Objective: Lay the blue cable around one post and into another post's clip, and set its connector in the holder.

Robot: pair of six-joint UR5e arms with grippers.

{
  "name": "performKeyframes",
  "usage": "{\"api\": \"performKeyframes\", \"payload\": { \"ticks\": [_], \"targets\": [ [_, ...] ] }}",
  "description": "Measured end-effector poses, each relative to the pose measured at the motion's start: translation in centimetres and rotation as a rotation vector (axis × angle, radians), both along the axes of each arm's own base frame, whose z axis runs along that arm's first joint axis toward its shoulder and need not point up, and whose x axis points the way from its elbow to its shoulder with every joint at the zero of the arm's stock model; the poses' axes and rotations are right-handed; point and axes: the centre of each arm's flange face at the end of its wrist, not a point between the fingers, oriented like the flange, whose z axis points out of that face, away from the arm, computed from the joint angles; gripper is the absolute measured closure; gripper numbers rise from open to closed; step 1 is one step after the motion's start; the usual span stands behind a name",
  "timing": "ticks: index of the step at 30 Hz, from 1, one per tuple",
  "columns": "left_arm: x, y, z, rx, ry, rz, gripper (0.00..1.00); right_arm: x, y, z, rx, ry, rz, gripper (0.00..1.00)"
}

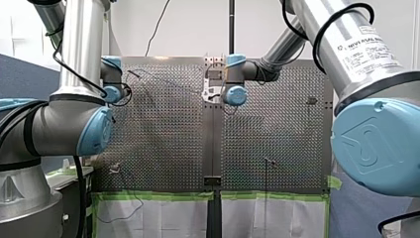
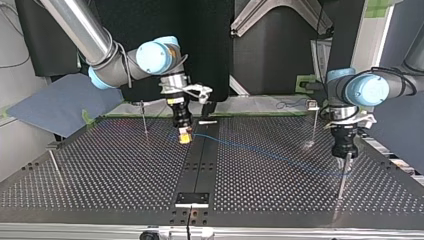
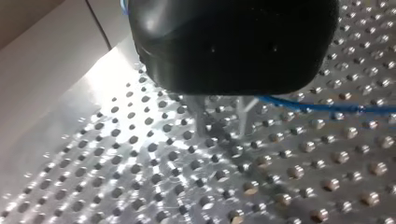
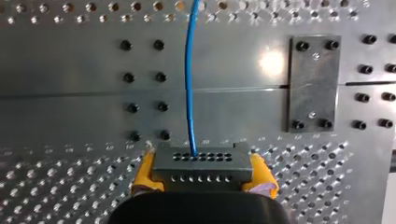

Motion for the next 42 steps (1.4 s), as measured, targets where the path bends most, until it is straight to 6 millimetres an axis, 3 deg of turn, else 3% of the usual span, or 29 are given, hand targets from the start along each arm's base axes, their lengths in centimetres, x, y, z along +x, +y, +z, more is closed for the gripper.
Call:
{"api": "performKeyframes", "payload": {
  "ticks": [1, 11, 19, 42],
  "targets": [
    [-0.1, -0.1, -0.1, -0.007, 0.007, -0.008, 0.00, -0.1, 0.0, -0.1, 0.002, 0.002, -0.001, 1.00],
    [-0.2, -0.4, -0.8, -0.080, 0.036, -0.052, 0.00, -1.3, 0.2, -2.4, 0.017, 0.010, -0.015, 1.00],
    [0.4, -0.2, -3.1, -0.117, 0.071, -0.055, 0.00, -3.4, -0.4, -4.7, 0.036, -0.018, -0.042, 1.00],
    [0.8, 0.4, -3.9, -0.128, 0.081, -0.046, 0.00, -14.8, -5.0, -10.7, 0.059, -0.074, -0.330, 1.00]
  ]
}}
